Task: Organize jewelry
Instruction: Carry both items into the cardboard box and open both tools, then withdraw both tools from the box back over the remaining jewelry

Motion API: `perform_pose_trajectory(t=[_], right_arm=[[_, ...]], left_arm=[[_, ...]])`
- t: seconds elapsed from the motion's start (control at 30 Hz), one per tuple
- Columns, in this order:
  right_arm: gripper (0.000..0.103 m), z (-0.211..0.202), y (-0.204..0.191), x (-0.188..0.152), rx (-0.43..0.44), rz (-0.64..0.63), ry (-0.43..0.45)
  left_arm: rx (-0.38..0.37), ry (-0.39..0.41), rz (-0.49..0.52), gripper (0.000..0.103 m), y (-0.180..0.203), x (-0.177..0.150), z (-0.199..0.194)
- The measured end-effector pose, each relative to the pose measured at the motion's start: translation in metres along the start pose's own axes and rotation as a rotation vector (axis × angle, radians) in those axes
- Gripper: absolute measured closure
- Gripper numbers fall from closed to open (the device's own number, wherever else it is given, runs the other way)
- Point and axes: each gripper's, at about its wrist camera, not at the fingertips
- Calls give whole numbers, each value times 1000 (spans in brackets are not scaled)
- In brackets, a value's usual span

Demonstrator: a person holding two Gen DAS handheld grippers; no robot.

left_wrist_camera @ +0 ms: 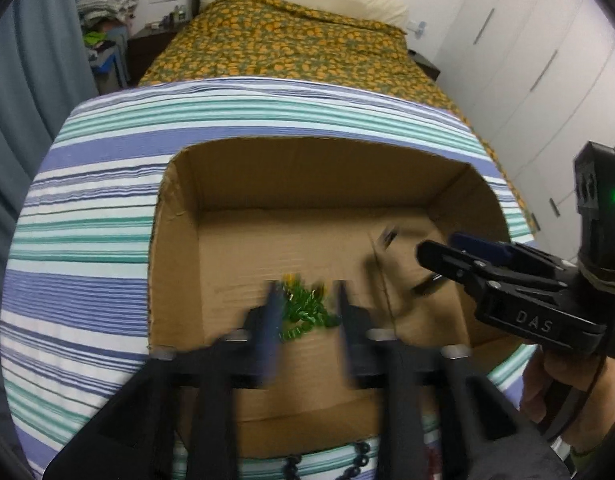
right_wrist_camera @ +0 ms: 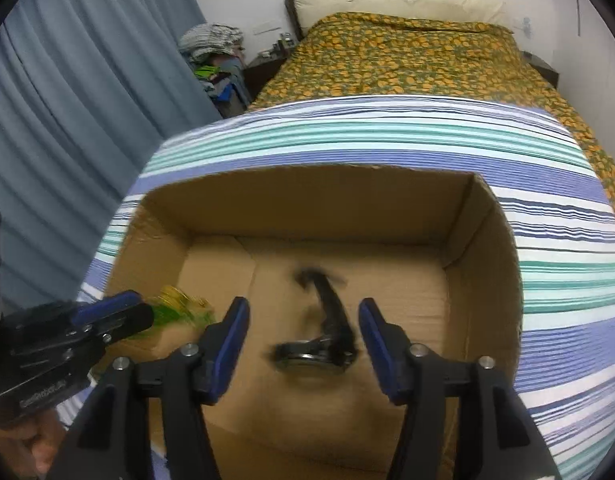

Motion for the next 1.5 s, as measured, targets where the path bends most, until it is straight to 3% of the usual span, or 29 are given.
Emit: perform_pose_trajectory(t=[0.07,0.23,0.33,0.5,0.6,0.73,0.87,1.03,1.2,1.33,1.5], right_arm=[[35,-7,3,-3,-32,-4,21],[34,-53,-7,-21,-56,-39,123],[34,-85,-18,-43,-74,-83,157],[29,-143,-24,-108,-94,-118,214],[28,-170,-28,-161,-117,-125,239],[27,-193,-31,-241,-117,-112,220],[27,-202,-40,-317,-177,-113,187],[27,-192,-51,-381,-198,-68,115],[25,-174,-64,-409,-229,-53,77],[11,-169,-75,-407,-273,-74,90],[7,-163,-81,-408,-304,-78,98]], left_arm=[[16,49,-12,15,-5,0,-11],[35,131,30,14,-12,-14,-59],[59,189,79,9,-20,-35,-101],[69,262,137,2,-43,-95,-173],[52,263,138,1,-69,-154,-202],[46,230,105,0,-98,-229,-206],[91,200,52,0,-119,-298,-186],[108,157,9,1,-129,-341,-154],[144,166,4,1,-126,-360,-130],[167,155,26,1,-123,-363,-121],[192,166,55,0,-119,-366,-117]])
Point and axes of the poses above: each gripper's, at about its wrist camera, not at the fingertips, and z roughly the way its jaws point, y to its right, x to its top, and after that the axes turned 13 degrees about -z, right-handed
